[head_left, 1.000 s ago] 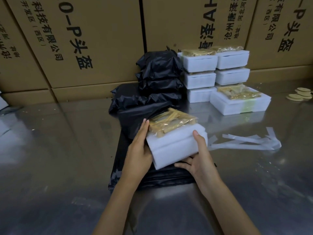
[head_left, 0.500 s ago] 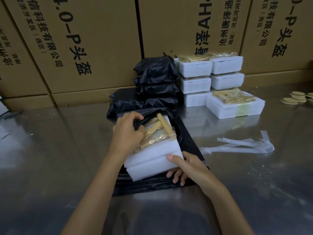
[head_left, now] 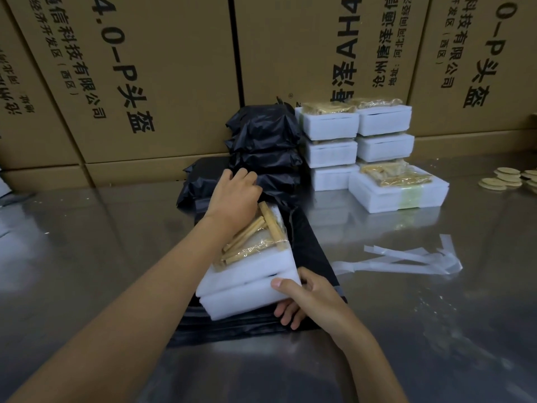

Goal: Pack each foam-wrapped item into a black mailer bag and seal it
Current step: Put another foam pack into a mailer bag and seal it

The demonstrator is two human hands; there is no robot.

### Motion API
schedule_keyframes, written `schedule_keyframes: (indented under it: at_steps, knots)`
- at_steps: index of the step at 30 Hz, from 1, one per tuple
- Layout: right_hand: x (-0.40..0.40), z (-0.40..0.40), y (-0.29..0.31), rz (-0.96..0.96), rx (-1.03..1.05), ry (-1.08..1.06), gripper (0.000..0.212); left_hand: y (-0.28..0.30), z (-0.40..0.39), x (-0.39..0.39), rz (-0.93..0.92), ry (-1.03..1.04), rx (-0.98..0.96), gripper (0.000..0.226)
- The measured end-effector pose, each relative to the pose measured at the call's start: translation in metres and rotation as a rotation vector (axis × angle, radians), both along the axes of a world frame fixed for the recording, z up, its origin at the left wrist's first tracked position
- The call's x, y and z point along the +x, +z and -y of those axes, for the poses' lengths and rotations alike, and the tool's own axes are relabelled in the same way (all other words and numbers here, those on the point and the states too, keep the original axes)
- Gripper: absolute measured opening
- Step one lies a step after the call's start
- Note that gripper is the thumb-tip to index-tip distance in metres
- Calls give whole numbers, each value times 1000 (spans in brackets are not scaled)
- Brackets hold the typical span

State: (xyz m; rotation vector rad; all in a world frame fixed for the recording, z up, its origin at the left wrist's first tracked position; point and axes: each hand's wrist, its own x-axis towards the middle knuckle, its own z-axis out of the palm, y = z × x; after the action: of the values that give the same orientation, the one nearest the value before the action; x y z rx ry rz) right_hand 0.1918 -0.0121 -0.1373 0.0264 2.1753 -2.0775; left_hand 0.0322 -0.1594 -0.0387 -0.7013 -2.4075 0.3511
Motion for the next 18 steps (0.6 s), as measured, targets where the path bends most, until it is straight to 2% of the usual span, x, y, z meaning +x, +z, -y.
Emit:
schedule_keyframes:
  at_steps: [7, 10, 12, 16, 18]
  knots:
    - [-2, -2, -3, -18, -11, 22, 56, 3, -5, -5, 153, -21, 319, 15]
    - [-4, -3, -5, -10, -16, 17, 56, 8, -10, 4, 262, -133, 593, 9]
    - [-4, -2, -5, 3, -24, 3, 57, 11, -16, 15, 397, -250, 727, 8]
    - [-7, -1, -6, 25, -62, -37, 61, 18, -24, 39, 742, -380, 680, 9]
    - [-8, 0, -6, 46, -110, -63, 63, 19, -27, 48, 831, -382, 598, 10]
